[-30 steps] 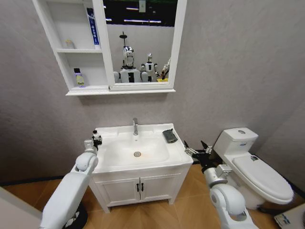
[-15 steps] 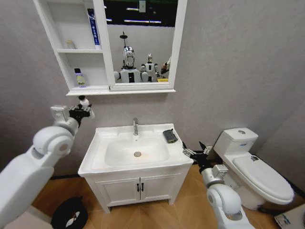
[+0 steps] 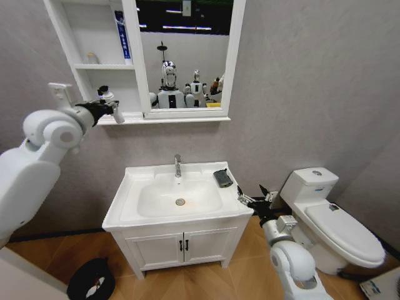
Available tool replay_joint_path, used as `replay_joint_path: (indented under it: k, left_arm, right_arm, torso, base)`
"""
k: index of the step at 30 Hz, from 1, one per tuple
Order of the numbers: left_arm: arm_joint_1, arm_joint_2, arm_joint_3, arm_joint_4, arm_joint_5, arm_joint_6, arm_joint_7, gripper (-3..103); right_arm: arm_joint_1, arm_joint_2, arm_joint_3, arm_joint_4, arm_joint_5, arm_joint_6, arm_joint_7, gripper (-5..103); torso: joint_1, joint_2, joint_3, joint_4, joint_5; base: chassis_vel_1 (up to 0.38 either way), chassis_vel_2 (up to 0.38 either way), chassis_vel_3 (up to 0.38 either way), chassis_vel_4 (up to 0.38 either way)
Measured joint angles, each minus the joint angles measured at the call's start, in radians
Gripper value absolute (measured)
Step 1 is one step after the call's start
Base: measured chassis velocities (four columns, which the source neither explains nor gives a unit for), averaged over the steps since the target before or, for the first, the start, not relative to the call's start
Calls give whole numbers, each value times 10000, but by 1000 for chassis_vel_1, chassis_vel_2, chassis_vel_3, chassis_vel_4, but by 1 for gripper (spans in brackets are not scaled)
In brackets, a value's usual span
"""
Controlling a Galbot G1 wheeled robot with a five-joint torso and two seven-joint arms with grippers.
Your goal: Move facial cleanser and shampoo from washbasin to cabinet, then wipe washbasin with towel.
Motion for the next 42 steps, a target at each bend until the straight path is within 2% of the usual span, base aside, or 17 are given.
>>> replay_joint_path:
  k: [3, 4, 7, 11, 13, 20, 27, 42]
  left_arm:
    - [-802, -844, 397, 1298, 873, -114, 401, 36]
    - [-802, -844, 397, 1298, 873, -114, 401, 36]
    - [-1280, -1514, 639, 2477, 1860, -338, 974, 36]
    - [-1507, -1841, 754, 3118, 2271, -433, 1234, 36]
    - [-1749, -2213, 890, 3981, 2877, -614, 1554, 36]
    - [-2182, -2929, 1031, 5522, 3903, -928, 2057, 36]
    - [-2298, -3075, 1041, 6032, 4170, -977, 2170, 36]
    - [-2131, -3055, 937, 6161, 4173, -978, 2015, 36]
  right_arm:
    - [-106, -4, 99, 91, 74, -5, 5, 100]
    - [-106, -4, 99, 91, 74, -5, 5, 100]
    - [-207, 81, 135, 106, 109, 10, 8, 100]
    - [-194, 127, 124, 27, 94, 52, 7, 100]
    - [-169, 171, 100, -19, 89, 70, 3, 100]
    - [-188, 142, 183, -119, 134, 173, -42, 100]
    - [-166, 84, 215, -247, 216, 266, -97, 100]
    - [-152, 30, 216, -325, 368, 343, -167, 100]
  torso:
    - [0, 0, 0, -3, 1]
    - [0, 0, 0, -3, 1]
    - [1, 0, 1, -2, 0]
    - [0, 0, 0, -1, 1]
    - [1, 0, 0, -1, 0]
    - [1, -1, 0, -2, 0]
    - [1, -1, 0, 0, -1]
    - [0, -1, 0, -1, -1]
  base:
    - [0, 0, 0, 0]
    - [0, 0, 0, 0]
    - [0, 0, 0, 0]
    - [0, 0, 0, 0]
    - [0, 0, 0, 0]
    - [0, 0, 0, 0]
    - [0, 0, 0, 0]
    - [0, 0, 0, 0]
